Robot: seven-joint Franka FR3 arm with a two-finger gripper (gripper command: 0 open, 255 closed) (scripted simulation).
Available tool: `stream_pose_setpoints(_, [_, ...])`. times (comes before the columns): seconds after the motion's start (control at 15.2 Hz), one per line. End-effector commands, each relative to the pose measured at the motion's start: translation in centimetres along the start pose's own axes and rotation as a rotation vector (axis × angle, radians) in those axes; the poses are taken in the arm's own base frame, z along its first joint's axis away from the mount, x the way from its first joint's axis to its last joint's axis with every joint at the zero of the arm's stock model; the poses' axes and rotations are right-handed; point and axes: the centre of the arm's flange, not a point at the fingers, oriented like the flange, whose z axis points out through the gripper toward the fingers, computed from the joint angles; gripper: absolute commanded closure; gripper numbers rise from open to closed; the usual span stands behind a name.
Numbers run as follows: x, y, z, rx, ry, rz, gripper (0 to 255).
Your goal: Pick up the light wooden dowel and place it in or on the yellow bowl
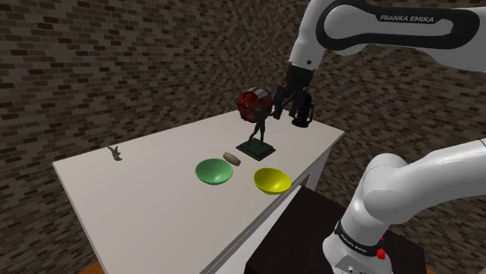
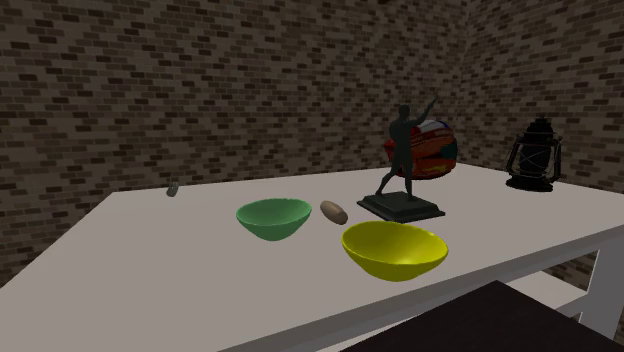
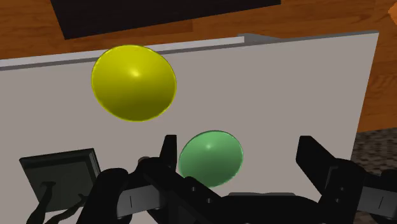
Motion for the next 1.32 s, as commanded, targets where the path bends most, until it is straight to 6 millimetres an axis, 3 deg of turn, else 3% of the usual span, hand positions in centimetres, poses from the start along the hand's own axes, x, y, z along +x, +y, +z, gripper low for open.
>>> stream_pose_setpoints(0.0, [0.0,0.0,0.0,0.0,0.0,0.0,0])
stream_pose_setpoints(1.25, [16.3,4.8,18.4,-0.104,-0.024,0.018,0])
